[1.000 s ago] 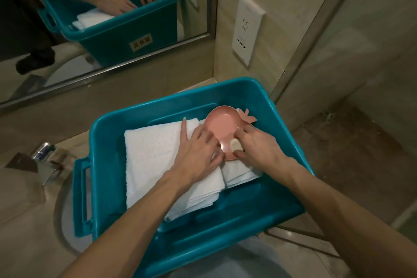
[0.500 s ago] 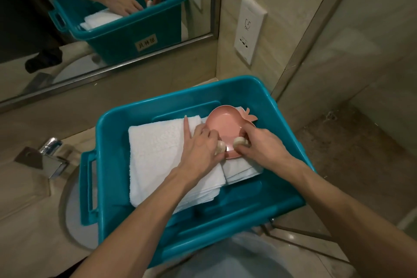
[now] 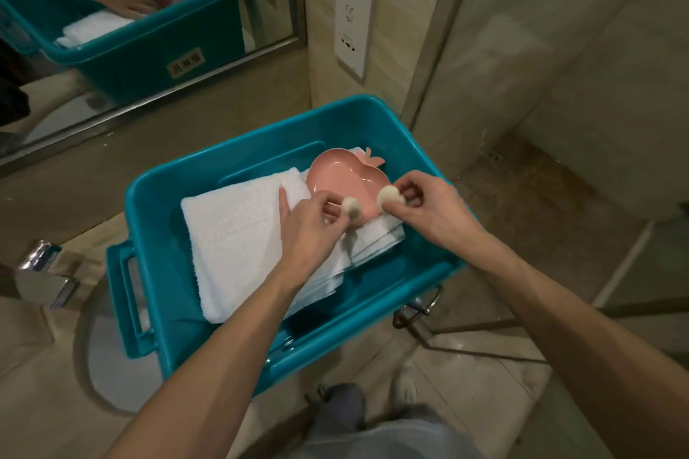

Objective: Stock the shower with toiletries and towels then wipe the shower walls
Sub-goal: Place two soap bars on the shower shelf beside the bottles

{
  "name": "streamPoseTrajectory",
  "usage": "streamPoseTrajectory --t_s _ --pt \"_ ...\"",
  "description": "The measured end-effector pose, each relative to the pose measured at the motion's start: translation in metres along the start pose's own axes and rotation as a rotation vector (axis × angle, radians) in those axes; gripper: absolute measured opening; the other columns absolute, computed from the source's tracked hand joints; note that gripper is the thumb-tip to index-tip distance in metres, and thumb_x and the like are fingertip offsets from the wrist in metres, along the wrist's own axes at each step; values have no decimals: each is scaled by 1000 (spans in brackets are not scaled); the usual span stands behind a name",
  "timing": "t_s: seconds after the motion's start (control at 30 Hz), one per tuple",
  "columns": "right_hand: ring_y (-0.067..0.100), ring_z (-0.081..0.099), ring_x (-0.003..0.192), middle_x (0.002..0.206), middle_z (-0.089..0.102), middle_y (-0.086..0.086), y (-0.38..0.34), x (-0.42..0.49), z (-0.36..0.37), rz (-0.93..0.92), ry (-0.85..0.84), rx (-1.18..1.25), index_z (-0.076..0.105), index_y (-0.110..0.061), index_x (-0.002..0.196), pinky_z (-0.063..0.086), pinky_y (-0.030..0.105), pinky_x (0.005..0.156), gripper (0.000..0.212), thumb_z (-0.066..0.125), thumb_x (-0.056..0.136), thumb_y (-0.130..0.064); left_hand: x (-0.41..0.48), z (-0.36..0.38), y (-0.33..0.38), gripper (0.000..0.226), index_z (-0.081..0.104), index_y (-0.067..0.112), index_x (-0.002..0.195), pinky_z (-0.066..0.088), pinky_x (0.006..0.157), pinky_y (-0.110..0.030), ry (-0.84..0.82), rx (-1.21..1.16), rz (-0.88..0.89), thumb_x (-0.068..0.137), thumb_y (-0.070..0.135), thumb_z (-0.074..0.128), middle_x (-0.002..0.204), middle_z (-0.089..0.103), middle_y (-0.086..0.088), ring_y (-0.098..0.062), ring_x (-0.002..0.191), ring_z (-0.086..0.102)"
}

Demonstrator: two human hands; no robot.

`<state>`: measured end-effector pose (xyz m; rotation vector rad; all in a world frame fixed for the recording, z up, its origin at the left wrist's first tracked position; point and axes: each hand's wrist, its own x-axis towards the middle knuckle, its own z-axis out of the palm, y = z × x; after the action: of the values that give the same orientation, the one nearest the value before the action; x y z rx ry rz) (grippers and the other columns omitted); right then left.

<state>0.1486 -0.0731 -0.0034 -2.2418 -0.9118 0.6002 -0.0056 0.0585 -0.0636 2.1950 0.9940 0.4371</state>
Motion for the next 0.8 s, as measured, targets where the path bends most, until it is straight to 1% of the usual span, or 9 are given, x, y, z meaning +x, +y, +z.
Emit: streamPoseTrajectory --t_s 0.03,0.1,0.17,0.2,0.27,0.37,0.53,0.67,0.8 --pt "3 58 65 75 67 -11 0 -5 -3 22 13 40 65 -27 86 56 36 78 20 77 75 -38 -2 -4 6 12 67 30 97 -3 125 -49 -15 -144 -61 89 40 66 77 72 16 4 81 67" --pt "3 59 64 78 71 -6 0 -16 -12 54 34 114 67 -25 86 54 32 76 20 81 76 -35 -9 -12 21 9 68 30 97 26 119 -57 -44 -418 -124 88 32 69 78 74 16 4 78 69" --pt "2 60 64 79 72 -4 2 -28 -22 73 49 191 68 -24 87 52 28 72 19 82 77 -32 -21 -17 41 13 71 26 101 55 97 -46 -39 -556 -142 88 26 72 83 75 10 0 81 71" --pt "3 60 64 79 72 -4 3 -36 -28 77 55 230 69 -22 90 51 26 69 19 82 79 -30 -28 -19 54 15 72 22 103 59 89 -38 -39 -602 -143 88 23 74 85 75 7 -3 83 71" --pt "9 65 70 82 73 2 6 -54 -42 89 58 381 69 -16 95 55 28 69 17 79 83 -25 -43 -19 79 17 72 17 106 59 86 -31 -72 -727 -160 88 18 74 90 76 2 -10 88 73" --pt "21 73 79 88 76 11 11 -94 -67 133 52 703 67 -7 98 62 32 73 13 73 91 -16 -69 -12 115 19 70 13 109 60 87 -36 -188 -910 -208 91 14 71 97 77 -4 -21 91 74" --pt "26 75 92 101 76 18 37 -181 -110 170 118 1052 70 0 104 62 31 76 15 67 93 -11 -132 15 174 11 68 11 105 62 77 -38 -339 -1075 -192 95 9 64 90 75 -8 -18 71 69" --pt "29 74 96 107 73 23 75 -253 -135 195 176 1135 66 7 109 61 37 86 21 66 93 -7 -194 50 210 16 66 9 111 61 77 -40 -432 -1000 -142 95 12 65 97 74 -11 -15 76 71" --pt "28 75 96 103 75 20 107 -320 -159 192 242 1118 67 7 108 61 35 83 21 69 92 -8 -254 79 248 27 64 6 116 62 78 -41 -510 -973 -102 93 20 69 103 74 -14 -21 84 72"
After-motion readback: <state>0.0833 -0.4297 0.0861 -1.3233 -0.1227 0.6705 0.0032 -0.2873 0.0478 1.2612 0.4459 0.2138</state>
